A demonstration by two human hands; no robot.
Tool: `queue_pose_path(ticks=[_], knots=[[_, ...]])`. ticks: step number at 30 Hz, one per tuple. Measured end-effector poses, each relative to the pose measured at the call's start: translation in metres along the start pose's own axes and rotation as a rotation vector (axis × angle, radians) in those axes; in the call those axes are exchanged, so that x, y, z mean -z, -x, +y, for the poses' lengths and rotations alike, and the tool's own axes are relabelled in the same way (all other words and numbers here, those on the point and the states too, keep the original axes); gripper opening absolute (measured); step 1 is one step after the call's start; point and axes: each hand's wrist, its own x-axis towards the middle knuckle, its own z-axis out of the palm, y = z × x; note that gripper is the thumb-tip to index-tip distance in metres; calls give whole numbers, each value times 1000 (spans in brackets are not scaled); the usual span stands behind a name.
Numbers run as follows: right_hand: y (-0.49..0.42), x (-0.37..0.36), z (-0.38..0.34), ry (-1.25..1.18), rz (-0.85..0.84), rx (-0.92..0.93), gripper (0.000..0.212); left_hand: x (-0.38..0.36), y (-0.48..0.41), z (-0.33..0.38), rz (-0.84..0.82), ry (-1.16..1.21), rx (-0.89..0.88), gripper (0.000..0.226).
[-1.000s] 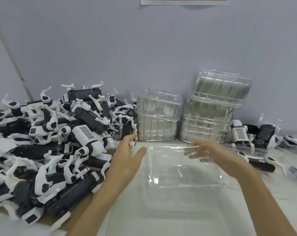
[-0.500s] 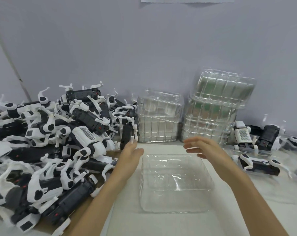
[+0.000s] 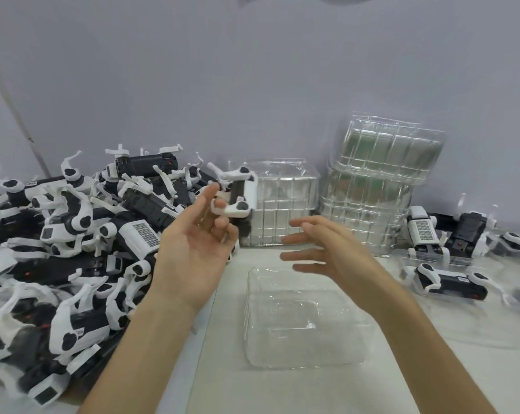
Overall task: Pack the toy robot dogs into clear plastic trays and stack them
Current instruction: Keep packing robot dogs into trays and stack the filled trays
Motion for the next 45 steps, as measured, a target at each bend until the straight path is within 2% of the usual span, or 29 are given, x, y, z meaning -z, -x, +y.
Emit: queue_pose_path(ticks=[4, 7, 9, 11, 13, 15, 17, 19, 22, 24, 30, 35, 45], knots=[[3, -20, 0, -167, -126, -6, 41, -18, 15, -19, -240, -204, 94, 21], [4, -16, -5, -246, -7, 72, 27, -22, 24, -35, -360, -491, 116, 24], [3, -4, -6, -161, 106, 93, 19, -22, 27, -41, -314, -675, 48, 24], [2, 12, -10, -65, 179, 116, 18, -15, 25, -47, -171, -912, -89, 22], [3, 29, -14, 50, 196, 139, 24, -2, 24, -54, -68, -1160, -183, 25], [6, 42, -16, 202, 174, 123, 36, 17, 22, -63, -40, -1302, -136, 40], [7, 49, -14, 354, 103, 125, 36, 35, 20, -73, -14, -1293, -58, 51], [8, 50, -10, 436, 12, 156, 30, 49, 19, -81, 31, -1174, -24, 52], [6, 42, -3, 616, -93, 206, 24, 61, 21, -88, 61, -928, 29, 44], [3, 36, 4, 652, -113, 195, 25, 65, 21, -89, 80, -875, 19, 38], [-6, 34, 21, 740, -82, 155, 30, 69, 18, -89, 123, -854, -4, 33], [-5, 40, 22, 877, -138, 88, 31, 69, 20, -87, 49, -894, -59, 32], [-7, 35, 31, 976, -75, 65, 40, 74, 17, -90, 19, -931, -66, 35]])
